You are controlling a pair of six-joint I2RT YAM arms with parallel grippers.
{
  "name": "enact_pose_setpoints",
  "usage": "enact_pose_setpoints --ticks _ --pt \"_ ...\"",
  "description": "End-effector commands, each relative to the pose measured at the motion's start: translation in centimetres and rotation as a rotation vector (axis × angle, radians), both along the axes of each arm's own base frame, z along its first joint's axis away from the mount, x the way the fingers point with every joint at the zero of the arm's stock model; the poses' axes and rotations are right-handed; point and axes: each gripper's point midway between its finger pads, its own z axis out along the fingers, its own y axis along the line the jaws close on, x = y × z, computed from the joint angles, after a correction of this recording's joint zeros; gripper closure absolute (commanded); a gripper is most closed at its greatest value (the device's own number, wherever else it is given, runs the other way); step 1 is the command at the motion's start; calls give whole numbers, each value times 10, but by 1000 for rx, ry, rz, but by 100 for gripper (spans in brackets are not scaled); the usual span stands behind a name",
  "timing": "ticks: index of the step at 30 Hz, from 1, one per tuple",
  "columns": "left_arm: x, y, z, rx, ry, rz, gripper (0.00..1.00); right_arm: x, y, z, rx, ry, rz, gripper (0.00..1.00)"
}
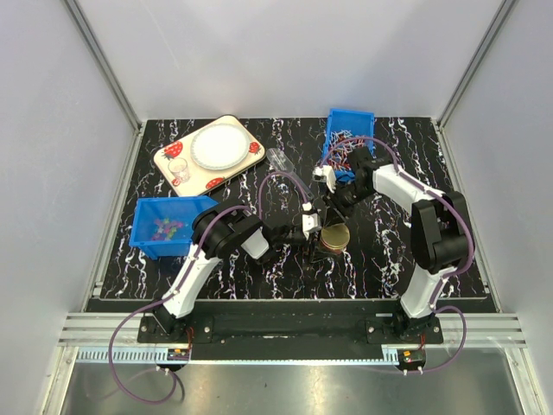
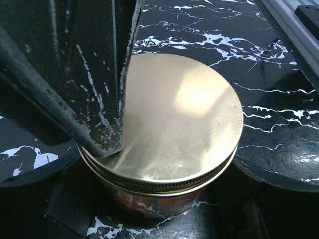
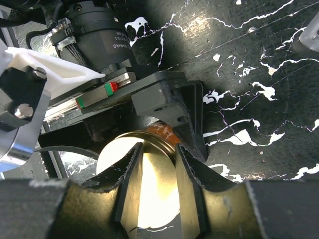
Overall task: Pack the candies
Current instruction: Screw the bottle lid onto the packing bottle.
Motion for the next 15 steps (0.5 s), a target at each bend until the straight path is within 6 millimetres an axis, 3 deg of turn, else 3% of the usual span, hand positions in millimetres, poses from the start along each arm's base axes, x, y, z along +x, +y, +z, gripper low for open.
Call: enact_pose_setpoints --ticks 1,7,15 --pt "6 1 -5 -5 15 23 33 -8 -10 4 -6 -8 -5 64" --pt "5 1 -3 -8 13 22 34 -10 -31 14 -4 -21 -59 67" --pt "5 1 -4 -6 14 20 34 -31 -49 15 -19 -6 -84 68"
